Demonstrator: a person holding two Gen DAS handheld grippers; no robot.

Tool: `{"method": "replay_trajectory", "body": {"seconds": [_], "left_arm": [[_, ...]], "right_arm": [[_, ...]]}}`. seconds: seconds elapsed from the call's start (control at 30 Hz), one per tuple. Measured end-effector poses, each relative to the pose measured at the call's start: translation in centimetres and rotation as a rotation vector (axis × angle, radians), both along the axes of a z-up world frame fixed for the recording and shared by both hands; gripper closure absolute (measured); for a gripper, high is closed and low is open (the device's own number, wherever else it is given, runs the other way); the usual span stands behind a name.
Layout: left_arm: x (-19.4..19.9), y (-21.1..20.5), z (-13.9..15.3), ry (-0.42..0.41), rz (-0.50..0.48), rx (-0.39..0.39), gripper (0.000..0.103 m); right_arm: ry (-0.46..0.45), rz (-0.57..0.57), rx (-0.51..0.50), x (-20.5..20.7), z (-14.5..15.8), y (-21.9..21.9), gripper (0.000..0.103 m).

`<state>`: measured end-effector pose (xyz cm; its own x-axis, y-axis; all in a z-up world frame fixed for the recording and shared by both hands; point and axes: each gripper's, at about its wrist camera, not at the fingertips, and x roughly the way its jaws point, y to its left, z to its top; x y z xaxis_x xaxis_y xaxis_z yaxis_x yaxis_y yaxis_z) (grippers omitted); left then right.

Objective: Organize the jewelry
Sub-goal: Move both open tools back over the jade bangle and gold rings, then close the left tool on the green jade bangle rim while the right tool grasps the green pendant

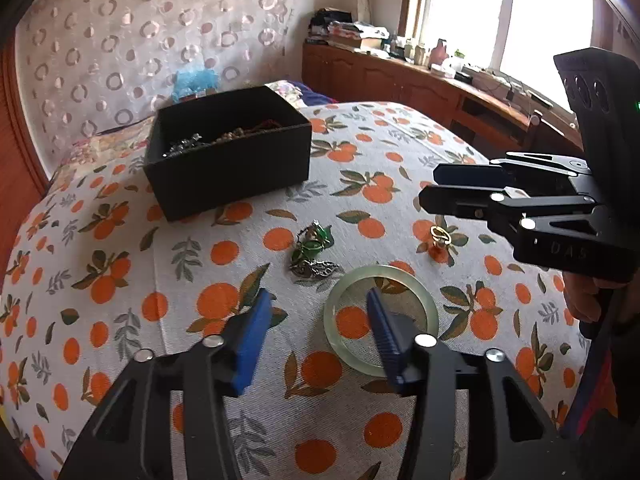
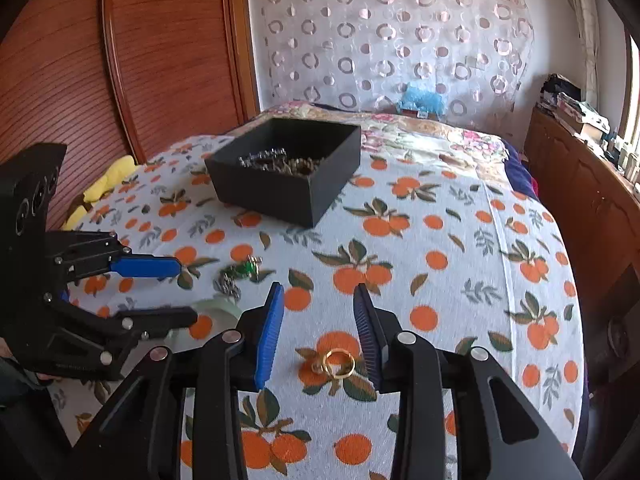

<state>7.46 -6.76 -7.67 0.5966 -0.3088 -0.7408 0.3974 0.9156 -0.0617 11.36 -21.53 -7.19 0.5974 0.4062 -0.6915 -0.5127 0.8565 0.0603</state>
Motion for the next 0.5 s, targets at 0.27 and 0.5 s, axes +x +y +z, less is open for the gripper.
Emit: {"method": "replay_trajectory", "body": {"seconds": [0.27,0.5], "left_arm": [[0.35,-0.83,-0.84,0.012,-0.025,0.036,0.069],[-0.36,-0.42,-0.58,0.003,-0.050,0.025,0.096]], "right_arm": [[0.013,-0.002,0.005,-0.24,-0.46,-0.36,0.064],[0.015,0.007,0.002,-0.16,-0.49,-0.13,0.063]]}}
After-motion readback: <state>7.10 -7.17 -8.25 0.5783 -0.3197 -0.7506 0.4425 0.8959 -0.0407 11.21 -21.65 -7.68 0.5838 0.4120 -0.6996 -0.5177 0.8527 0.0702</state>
